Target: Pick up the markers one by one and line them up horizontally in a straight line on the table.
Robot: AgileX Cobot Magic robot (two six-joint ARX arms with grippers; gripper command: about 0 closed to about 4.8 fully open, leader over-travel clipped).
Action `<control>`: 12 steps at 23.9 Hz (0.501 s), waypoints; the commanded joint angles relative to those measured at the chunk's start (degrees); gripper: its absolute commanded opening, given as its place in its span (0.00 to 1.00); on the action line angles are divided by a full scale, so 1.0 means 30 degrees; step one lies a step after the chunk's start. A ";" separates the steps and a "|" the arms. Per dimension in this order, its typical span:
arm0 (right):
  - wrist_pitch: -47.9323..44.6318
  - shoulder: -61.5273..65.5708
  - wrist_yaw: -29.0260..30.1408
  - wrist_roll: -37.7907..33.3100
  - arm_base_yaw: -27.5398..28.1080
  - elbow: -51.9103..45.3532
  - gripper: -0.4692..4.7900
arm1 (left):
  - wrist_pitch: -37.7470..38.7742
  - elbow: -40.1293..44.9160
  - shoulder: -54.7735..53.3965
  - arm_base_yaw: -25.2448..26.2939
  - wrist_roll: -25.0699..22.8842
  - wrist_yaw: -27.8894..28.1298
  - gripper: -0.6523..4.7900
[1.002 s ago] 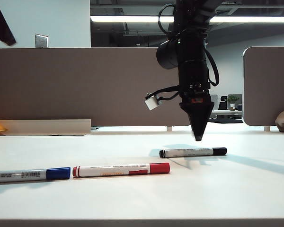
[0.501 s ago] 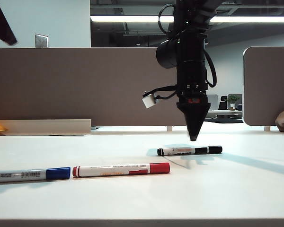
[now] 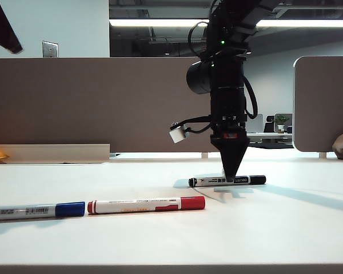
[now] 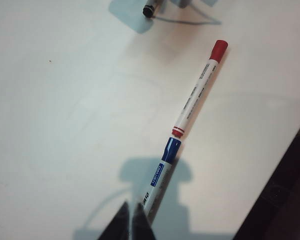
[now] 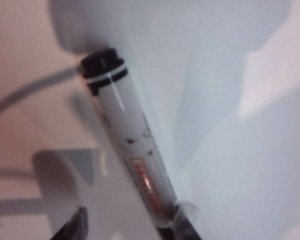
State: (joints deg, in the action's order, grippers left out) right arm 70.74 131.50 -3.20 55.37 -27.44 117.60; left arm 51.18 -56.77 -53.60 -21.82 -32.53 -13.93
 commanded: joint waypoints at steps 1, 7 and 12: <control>-0.0379 0.0095 0.0153 0.0066 0.0051 0.0051 0.51 | -0.0262 -0.0015 0.0073 0.0000 -0.0007 -0.0109 0.15; -0.0525 0.0168 0.0153 0.0058 0.0204 0.0044 0.51 | -0.0641 -0.0015 0.0073 0.0000 -0.0007 -0.0109 0.15; -0.0481 0.0248 0.0168 0.0051 0.0219 0.0044 0.48 | -0.0648 -0.0015 0.0073 0.0007 0.0000 -0.0109 0.15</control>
State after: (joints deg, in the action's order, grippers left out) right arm 69.34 132.18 -3.01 55.37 -26.72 117.60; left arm 49.93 -56.77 -53.60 -21.82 -32.51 -13.93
